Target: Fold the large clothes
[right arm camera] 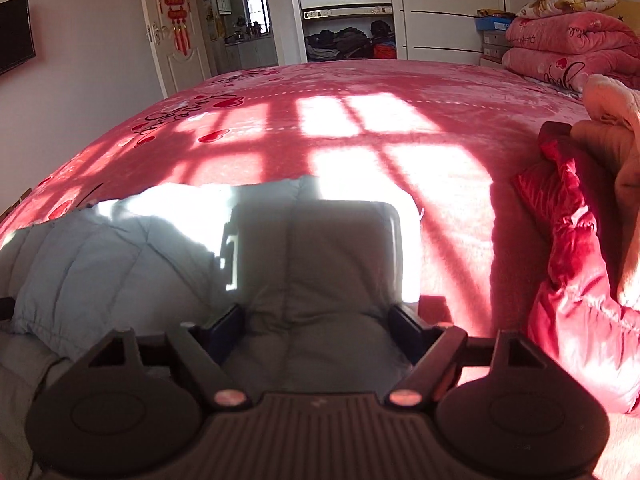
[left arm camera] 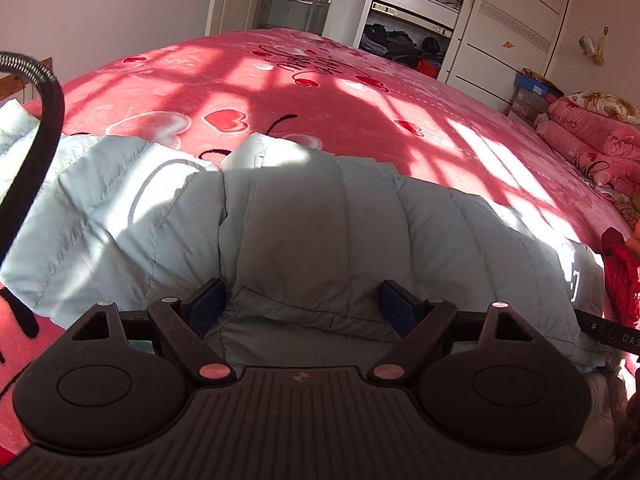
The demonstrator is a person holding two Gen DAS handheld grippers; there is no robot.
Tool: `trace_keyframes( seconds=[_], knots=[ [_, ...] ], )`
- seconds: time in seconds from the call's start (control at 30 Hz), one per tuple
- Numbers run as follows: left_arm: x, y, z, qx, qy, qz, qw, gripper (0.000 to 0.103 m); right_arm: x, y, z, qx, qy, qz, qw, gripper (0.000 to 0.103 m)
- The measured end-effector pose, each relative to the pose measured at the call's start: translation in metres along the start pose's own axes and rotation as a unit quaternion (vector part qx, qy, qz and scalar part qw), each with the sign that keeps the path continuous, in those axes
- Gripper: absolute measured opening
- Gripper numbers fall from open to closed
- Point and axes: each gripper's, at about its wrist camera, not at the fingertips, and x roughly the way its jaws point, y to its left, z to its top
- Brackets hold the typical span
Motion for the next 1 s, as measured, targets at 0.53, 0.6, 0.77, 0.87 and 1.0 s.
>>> trace_keyframes(
  seconds=[0.53,0.6,0.77,0.87,1.0],
  knots=[
    [-0.006,-0.011,-0.001,0.031,-0.003,0.017,0.9994,0.103,0.004,-0.004,-0.013,-0.016,0.002,-0.015,1.0,0.102],
    [-0.013,-0.011,0.0,0.026,-0.008,0.007,0.9996,0.103,-0.001,-0.005,-0.01,-0.014,0.015,-0.027,0.999,0.102],
    [-0.043,-0.015,-0.003,0.027,-0.048,-0.005,0.9985,0.103,-0.039,-0.017,-0.018,0.03,0.006,-0.038,0.999,0.102],
    [-0.058,-0.015,-0.008,0.026,-0.063,-0.006,0.9976,0.103,-0.063,-0.023,-0.03,0.051,-0.005,-0.041,0.998,0.102],
    [-0.07,-0.019,-0.015,0.02,-0.062,0.0,0.9979,0.103,-0.087,-0.019,-0.05,0.043,-0.008,-0.06,0.997,0.102]
  ],
)
